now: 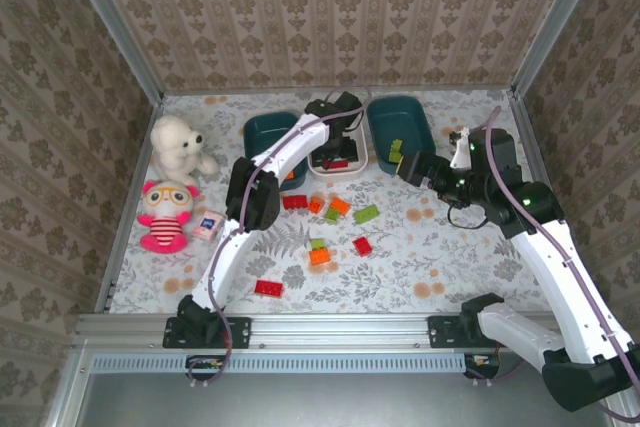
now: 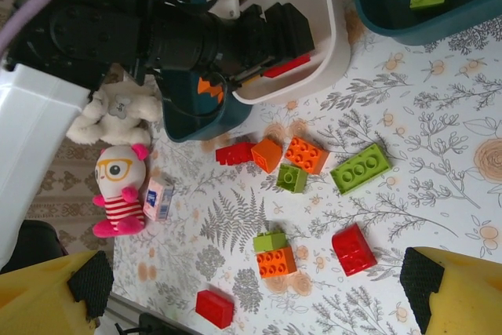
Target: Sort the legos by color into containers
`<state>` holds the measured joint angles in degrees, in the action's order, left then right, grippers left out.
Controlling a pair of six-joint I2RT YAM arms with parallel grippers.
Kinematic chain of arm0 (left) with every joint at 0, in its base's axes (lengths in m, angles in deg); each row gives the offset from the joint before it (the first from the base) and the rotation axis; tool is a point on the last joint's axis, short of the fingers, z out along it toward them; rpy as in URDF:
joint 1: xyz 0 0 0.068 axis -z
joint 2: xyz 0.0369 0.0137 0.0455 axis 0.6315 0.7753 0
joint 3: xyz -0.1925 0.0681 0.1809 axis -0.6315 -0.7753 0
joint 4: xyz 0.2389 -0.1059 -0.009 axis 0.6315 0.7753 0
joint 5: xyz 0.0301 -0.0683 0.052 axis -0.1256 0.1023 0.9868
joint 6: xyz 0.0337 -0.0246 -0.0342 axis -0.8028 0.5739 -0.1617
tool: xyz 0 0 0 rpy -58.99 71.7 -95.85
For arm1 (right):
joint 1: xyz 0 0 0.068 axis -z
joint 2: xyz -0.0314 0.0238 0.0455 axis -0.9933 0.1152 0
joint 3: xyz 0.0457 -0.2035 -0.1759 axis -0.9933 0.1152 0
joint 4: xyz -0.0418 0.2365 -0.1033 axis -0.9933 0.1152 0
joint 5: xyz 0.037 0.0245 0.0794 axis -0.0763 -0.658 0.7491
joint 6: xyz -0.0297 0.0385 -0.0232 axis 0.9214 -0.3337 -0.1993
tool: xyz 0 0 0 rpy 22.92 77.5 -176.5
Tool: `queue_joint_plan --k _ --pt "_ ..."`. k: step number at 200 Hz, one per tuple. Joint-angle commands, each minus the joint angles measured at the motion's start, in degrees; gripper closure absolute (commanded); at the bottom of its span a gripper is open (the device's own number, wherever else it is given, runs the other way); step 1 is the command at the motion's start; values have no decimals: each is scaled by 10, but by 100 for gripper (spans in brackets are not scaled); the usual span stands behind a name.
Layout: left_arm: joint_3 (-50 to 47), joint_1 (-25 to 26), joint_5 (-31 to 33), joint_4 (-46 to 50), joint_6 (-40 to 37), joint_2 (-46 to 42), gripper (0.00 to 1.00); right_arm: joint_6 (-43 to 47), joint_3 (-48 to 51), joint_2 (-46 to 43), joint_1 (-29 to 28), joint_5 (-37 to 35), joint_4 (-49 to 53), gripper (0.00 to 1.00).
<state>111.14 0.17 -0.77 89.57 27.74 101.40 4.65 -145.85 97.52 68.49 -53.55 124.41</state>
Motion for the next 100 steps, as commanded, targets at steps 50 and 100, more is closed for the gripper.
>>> queue_joint_plan --k 50,100 --pt "26 -12 11 6 30 -121 14 68 -30 46 -79 -54 42 6" --pt "-390 -70 49 -166 72 -464 14 53 -46 204 -312 -156 21 18"
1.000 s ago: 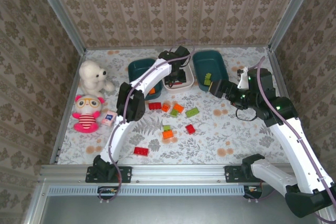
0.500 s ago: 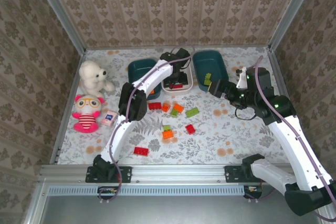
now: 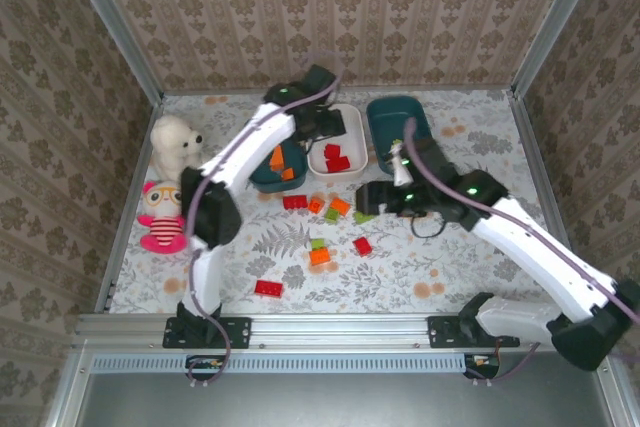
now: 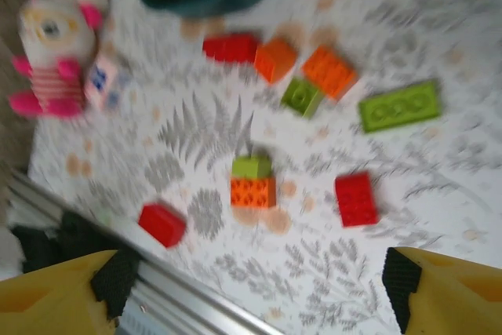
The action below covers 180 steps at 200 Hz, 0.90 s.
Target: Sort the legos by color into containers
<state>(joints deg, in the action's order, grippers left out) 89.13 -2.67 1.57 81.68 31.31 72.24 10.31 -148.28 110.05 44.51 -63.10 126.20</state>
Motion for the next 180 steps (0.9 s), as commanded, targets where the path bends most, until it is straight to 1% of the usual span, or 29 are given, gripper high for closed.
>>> queue_joint_plan --k 1,10,23,40,50,63,80,83,89,103,121,140,170,180 --pt "-181 -43 25 -91 38 -182 14 -4 -23 84 -75 -62 3 18" --pt "-260 -56 29 -110 41 -255 15 -9 -36 130 -100 -67 1 21" --pt "-360 -71 32 -110 36 -347 15 -13 -65 196 -129 -77 2 23" --pt "-472 -87 28 -89 27 -478 15 -24 -116 276 -150 -91 22 24" --pt "-532 -95 15 -77 21 -554 15 -33 -142 317 -156 -92 32 24" --pt "-598 -100 -30 -67 3 -645 14 -50 -170 366 -160 -93 42 24" --pt "-668 -100 -137 -82 -23 -754 14 -75 -191 411 -162 -95 48 24" --pt "-678 -113 -155 -84 -26 -770 14 -79 -194 417 -162 -95 48 23" --pt "-694 -114 -186 -84 -29 -803 14 -88 -198 429 -163 -97 51 23" --pt "-717 -115 -226 -64 -24 -869 13 -104 -207 451 -163 -102 55 24" --pt "-732 -115 -250 -40 -12 -921 12 -111 -215 475 -162 -106 51 24" --pt "-740 -114 -253 -23 4 -951 12 -112 -228 497 -162 -111 54 26" --pt "-739 -114 -248 -28 8 -953 12 -116 -245 526 -163 -112 58 33" --pt "-738 -115 -250 -33 8 -947 12 -117 -247 531 -162 -113 57 38"
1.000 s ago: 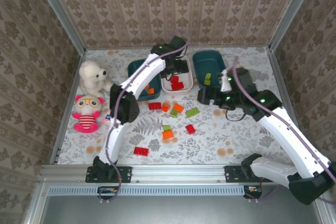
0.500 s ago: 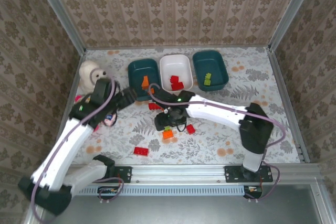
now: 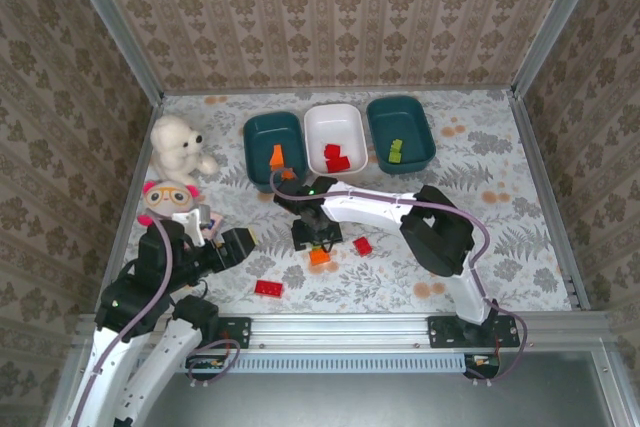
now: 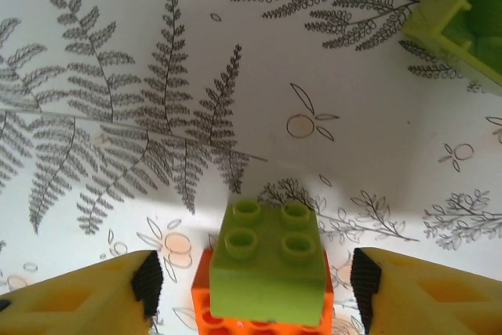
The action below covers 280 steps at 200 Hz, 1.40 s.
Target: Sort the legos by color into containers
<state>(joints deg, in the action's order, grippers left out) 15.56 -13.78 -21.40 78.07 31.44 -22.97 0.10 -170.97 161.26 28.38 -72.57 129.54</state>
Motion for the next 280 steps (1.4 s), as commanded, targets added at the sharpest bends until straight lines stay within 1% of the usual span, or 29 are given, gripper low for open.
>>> queue_joint_plan --k 1,20,55,104,127,145,163,176,194,211,212,226,240,261,280 --pt "-2 -4 -21 2 6 5 12 -15 -21 19 -1 -19 23 39" --pt "1 -3 -25 -5 4 14 12 -21 -29 27 0 -21 31 45" --pt "2 -4 -32 -13 -1 25 12 -33 -27 28 0 -21 37 50" --pt "-13 -3 -45 -44 2 40 12 -29 -21 16 0 -23 22 70" --pt "-12 -3 -50 -56 -1 51 12 -25 -33 -12 2 -42 33 71" --pt "-9 -3 -58 -75 -3 67 12 -12 -50 -47 17 -70 57 72" --pt "-4 -2 -61 -98 -9 97 12 8 -50 -100 55 -95 72 72" --pt "-4 -1 -60 -124 -12 121 12 26 -43 -133 96 -105 75 73" --pt "-6 3 -58 -168 -9 155 13 61 -33 -169 174 -111 78 73" --pt "0 4 -55 -209 -8 197 13 90 -32 -177 245 -109 78 73" --pt "0 12 -54 -211 -9 200 13 93 -33 -177 248 -107 78 73" --pt "10 36 -46 -235 -14 238 13 117 -42 -163 311 -101 69 73" --pt "23 55 -35 -258 -18 275 13 132 -59 -138 349 -98 62 73" --pt "43 81 -19 -287 -21 326 13 136 -94 -88 388 -93 50 73" --pt "58 102 -10 -307 -23 369 13 125 -126 -46 408 -99 50 73"
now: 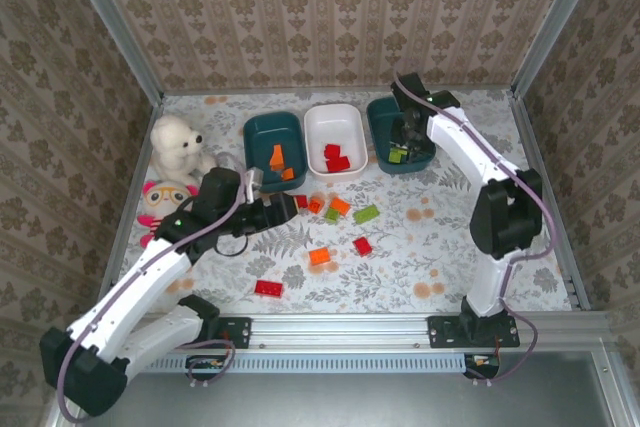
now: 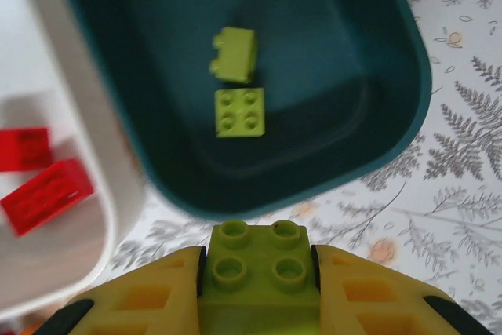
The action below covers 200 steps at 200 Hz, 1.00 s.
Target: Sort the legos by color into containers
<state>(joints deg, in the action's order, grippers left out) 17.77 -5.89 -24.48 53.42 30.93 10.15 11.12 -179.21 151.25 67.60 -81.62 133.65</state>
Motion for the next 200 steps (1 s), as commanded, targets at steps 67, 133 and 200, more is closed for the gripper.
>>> queue_joint_plan --k 67,133,200 --pt "78 61 43 -82 -19 113 13 -14 -137 177 53 -20 52 74" --pt "82 59 57 -56 -26 112 12 -9 -165 226 55 24 62 68" --pt "88 51 83 -7 -28 80 12 4 -192 173 54 29 63 37"
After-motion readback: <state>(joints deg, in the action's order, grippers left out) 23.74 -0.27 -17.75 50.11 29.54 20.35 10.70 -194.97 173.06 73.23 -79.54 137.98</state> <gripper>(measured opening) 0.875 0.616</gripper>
